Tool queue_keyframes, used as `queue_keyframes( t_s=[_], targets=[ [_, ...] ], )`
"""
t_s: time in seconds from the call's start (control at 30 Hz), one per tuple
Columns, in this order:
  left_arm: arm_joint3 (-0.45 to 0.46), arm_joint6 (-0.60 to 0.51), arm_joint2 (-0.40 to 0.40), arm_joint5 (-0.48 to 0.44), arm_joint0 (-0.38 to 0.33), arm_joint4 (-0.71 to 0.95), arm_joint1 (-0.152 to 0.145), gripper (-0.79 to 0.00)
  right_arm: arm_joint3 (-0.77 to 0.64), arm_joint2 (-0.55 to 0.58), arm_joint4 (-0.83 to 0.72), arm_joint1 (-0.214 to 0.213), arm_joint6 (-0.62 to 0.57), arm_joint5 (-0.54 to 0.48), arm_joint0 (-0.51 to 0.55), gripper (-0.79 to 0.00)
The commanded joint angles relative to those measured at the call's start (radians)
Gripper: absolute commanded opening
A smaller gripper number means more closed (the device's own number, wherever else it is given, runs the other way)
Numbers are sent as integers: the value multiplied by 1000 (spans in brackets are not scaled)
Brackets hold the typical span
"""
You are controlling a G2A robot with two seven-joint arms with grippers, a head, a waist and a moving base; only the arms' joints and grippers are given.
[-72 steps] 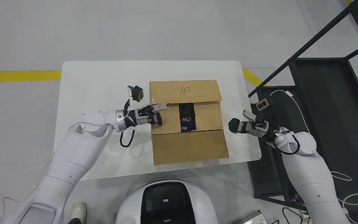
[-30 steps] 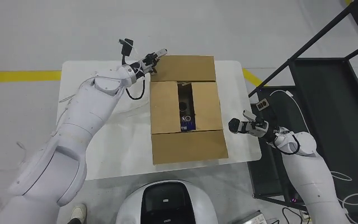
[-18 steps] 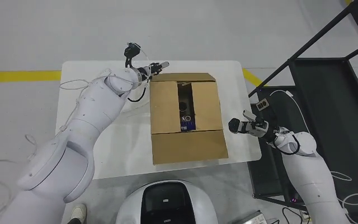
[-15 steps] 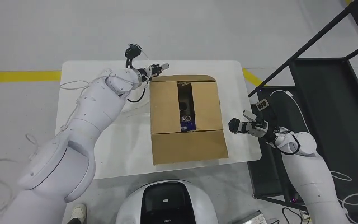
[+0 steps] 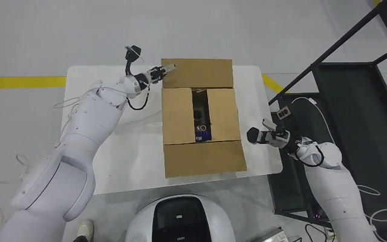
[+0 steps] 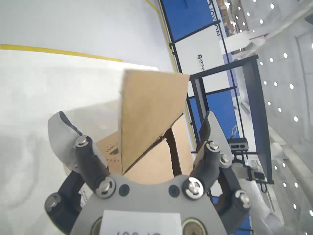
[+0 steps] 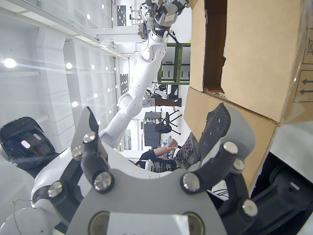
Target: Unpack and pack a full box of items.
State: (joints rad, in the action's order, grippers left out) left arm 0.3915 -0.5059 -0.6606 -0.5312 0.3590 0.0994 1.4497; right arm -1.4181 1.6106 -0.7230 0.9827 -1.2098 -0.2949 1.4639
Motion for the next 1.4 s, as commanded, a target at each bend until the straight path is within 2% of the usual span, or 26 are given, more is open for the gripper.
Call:
queue_keyframes(
  t_s=[0.0,0.13,0.27,0.37,0.5,0.57,0.67,0.77,0.9,1.37],
  targets=[
    [38,-33,-26,-58,47,16,-24,0,-5,-8,36,1,42,-5,-12,0],
    [150,-107,-84,-116,150,34,-81,0,6,-55,125,8,127,-28,-58,0],
    [342,-163,-182,-118,272,19,-160,0,51,-99,173,19,226,-51,-122,0],
    [556,-199,-309,-61,405,-8,-232,0,104,-125,213,27,308,-78,-180,0],
    [917,-238,-524,78,645,-46,-317,0,178,-154,224,38,380,-96,-243,0],
    [1071,-260,-619,146,757,-61,-344,0,223,-171,260,43,422,-103,-276,0],
    [1225,-289,-721,208,883,-41,-367,0,295,-206,310,52,474,-107,-328,0],
    [1303,-303,-786,242,960,-38,-380,0,356,-246,348,63,505,-109,-370,0],
    [1349,-317,-830,270,1012,-30,-388,0,415,-296,369,78,504,-123,-411,0],
    [1407,-344,-844,281,1065,-11,-398,0,471,-436,391,128,470,-178,-495,0]
  ],
)
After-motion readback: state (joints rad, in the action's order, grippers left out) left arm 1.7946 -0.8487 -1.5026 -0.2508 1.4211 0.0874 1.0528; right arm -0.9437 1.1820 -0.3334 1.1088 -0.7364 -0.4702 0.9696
